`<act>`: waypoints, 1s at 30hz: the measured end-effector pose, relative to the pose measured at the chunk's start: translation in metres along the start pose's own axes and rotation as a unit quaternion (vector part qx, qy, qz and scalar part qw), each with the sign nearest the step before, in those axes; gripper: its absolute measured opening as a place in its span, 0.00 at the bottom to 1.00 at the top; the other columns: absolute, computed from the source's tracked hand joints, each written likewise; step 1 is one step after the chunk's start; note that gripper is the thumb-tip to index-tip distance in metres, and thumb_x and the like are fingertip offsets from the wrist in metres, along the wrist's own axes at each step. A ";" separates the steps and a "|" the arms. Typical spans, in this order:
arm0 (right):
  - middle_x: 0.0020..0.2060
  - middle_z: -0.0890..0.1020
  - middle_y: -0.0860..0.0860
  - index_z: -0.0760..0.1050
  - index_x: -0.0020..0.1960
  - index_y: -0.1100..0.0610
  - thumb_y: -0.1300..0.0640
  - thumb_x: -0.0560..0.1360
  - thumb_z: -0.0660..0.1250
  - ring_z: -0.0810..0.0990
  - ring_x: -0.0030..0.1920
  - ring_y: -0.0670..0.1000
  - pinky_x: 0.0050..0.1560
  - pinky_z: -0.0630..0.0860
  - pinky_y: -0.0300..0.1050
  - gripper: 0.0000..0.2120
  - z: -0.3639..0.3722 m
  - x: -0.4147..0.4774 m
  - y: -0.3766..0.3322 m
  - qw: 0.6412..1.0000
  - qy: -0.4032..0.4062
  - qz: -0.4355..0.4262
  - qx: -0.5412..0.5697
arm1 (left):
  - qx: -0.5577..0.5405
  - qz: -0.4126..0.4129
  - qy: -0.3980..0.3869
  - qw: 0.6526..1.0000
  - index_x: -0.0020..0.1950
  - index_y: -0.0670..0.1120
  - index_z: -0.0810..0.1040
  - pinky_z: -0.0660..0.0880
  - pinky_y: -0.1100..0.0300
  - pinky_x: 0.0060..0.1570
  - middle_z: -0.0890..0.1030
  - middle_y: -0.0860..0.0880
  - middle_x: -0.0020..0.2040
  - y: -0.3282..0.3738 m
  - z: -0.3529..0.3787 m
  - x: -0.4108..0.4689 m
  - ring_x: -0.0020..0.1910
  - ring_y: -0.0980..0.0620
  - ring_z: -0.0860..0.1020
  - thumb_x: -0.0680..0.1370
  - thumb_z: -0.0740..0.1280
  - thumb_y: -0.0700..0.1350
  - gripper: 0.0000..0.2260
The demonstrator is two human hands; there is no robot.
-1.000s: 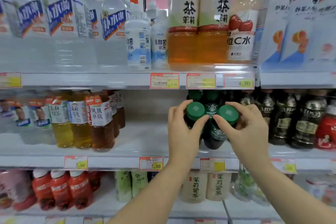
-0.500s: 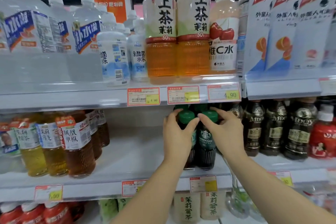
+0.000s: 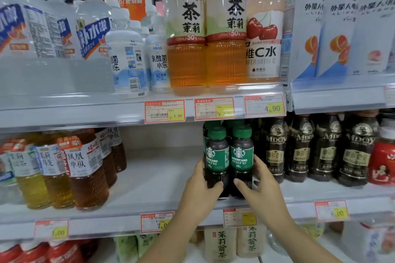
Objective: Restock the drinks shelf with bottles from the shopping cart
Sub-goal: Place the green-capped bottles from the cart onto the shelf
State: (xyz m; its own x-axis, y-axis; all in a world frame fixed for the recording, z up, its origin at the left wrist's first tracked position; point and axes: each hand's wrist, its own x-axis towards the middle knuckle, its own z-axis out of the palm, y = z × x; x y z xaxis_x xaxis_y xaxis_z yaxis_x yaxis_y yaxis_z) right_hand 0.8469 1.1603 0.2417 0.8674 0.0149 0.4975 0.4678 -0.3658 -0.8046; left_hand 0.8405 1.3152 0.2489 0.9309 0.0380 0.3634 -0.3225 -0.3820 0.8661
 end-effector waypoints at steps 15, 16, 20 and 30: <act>0.61 0.76 0.41 0.60 0.71 0.44 0.52 0.71 0.71 0.75 0.60 0.45 0.52 0.74 0.42 0.33 0.012 0.008 0.015 0.995 0.014 0.011 -0.098 | 0.173 -0.052 0.082 0.980 0.62 0.49 0.68 0.74 0.56 0.50 0.70 0.52 0.56 0.000 0.007 0.015 0.53 0.53 0.74 0.69 0.72 0.56 0.26; 0.60 0.77 0.41 0.61 0.70 0.44 0.52 0.71 0.72 0.76 0.60 0.45 0.52 0.75 0.43 0.32 0.013 0.009 0.015 0.995 0.017 0.014 -0.100 | 0.170 -0.050 0.078 0.981 0.62 0.49 0.68 0.74 0.56 0.51 0.71 0.51 0.56 -0.001 0.007 0.016 0.53 0.53 0.74 0.69 0.73 0.55 0.26; 0.58 0.78 0.41 0.62 0.70 0.45 0.51 0.71 0.71 0.77 0.58 0.47 0.49 0.76 0.45 0.32 0.015 0.011 0.013 0.993 0.024 0.015 -0.113 | 0.152 -0.041 0.072 0.985 0.63 0.49 0.68 0.73 0.58 0.52 0.72 0.51 0.57 -0.004 0.005 0.019 0.54 0.54 0.73 0.68 0.74 0.54 0.27; 0.57 0.76 0.40 0.60 0.72 0.47 0.58 0.72 0.70 0.76 0.59 0.45 0.56 0.71 0.38 0.32 0.002 0.021 0.018 0.996 -0.065 0.020 -0.066 | 0.137 -0.032 0.081 0.987 0.64 0.50 0.67 0.71 0.60 0.51 0.72 0.51 0.58 -0.004 0.008 0.020 0.55 0.54 0.73 0.69 0.74 0.52 0.28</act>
State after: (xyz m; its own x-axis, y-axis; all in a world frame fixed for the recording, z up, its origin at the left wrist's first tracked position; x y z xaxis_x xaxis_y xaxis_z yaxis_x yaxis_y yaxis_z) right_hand 0.8737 1.1561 0.2374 0.9033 0.1156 0.4130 0.4140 -0.4871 -0.7690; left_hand 0.8617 1.3107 0.2496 0.9012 0.2080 0.3802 -0.1853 -0.6082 0.7719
